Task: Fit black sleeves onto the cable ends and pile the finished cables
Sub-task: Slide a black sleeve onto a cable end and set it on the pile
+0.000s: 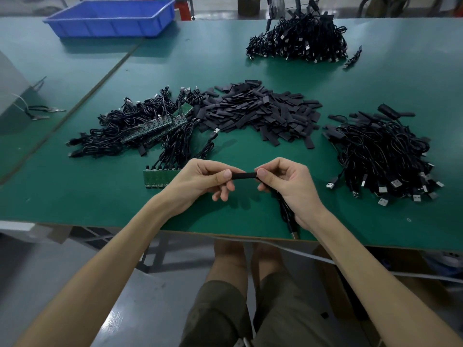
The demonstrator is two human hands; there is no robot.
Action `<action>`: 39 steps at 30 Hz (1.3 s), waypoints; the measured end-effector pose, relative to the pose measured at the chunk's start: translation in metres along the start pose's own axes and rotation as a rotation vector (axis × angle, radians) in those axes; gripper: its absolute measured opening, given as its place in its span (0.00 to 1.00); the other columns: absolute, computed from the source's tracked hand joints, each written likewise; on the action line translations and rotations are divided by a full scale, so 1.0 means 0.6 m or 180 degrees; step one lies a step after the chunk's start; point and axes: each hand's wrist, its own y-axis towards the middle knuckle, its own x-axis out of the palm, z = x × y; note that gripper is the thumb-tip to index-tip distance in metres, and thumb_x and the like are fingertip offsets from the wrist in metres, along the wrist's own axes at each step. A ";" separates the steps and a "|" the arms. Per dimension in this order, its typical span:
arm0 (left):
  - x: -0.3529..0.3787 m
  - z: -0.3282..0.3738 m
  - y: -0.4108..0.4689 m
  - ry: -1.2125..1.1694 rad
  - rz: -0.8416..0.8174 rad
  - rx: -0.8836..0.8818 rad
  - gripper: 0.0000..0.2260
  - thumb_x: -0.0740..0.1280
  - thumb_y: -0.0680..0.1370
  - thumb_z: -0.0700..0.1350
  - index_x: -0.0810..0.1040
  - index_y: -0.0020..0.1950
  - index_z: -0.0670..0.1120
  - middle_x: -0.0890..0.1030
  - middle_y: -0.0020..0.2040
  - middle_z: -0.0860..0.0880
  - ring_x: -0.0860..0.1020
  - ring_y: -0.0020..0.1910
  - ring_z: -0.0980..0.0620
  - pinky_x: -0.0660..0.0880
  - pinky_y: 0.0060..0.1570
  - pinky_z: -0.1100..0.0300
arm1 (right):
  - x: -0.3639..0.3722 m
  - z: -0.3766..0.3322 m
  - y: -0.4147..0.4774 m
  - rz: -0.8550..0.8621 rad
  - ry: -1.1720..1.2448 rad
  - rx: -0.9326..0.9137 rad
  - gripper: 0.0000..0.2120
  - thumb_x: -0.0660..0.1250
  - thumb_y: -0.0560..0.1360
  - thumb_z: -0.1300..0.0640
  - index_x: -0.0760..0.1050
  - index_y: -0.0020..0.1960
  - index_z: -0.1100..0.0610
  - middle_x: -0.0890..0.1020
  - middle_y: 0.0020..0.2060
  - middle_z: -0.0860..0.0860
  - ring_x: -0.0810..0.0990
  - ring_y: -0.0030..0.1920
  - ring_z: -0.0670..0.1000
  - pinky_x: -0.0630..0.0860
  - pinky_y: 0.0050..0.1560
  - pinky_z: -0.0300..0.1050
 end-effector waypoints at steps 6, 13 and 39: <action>0.006 0.003 0.002 0.0037 0.0066 -0.0006 0.10 0.67 0.80 0.43 0.85 0.57 0.40 0.84 0.42 0.42 0.81 0.34 0.49 0.75 0.33 0.64 | -0.001 0.000 0.001 -0.0090 -0.0046 0.0025 0.11 0.75 0.71 0.54 0.81 0.46 0.62 0.86 0.36 0.52 0.83 0.34 0.48 0.80 0.39 0.38; 0.018 0.007 0.004 0.0112 0.0333 0.0010 0.10 0.64 0.83 0.40 0.82 0.56 0.35 0.84 0.47 0.37 0.84 0.41 0.44 0.79 0.39 0.59 | 0.001 -0.001 0.002 -0.0107 -0.0055 0.0038 0.10 0.75 0.71 0.52 0.81 0.45 0.59 0.86 0.37 0.53 0.83 0.35 0.48 0.80 0.41 0.38; 0.157 0.028 0.066 0.2108 0.0748 -0.0387 0.12 0.72 0.78 0.54 0.79 0.50 0.46 0.85 0.41 0.50 0.79 0.22 0.49 0.75 0.26 0.58 | -0.011 -0.004 0.004 0.0746 0.0502 -0.0092 0.07 0.78 0.69 0.51 0.85 0.40 0.55 0.85 0.38 0.55 0.84 0.44 0.55 0.80 0.55 0.58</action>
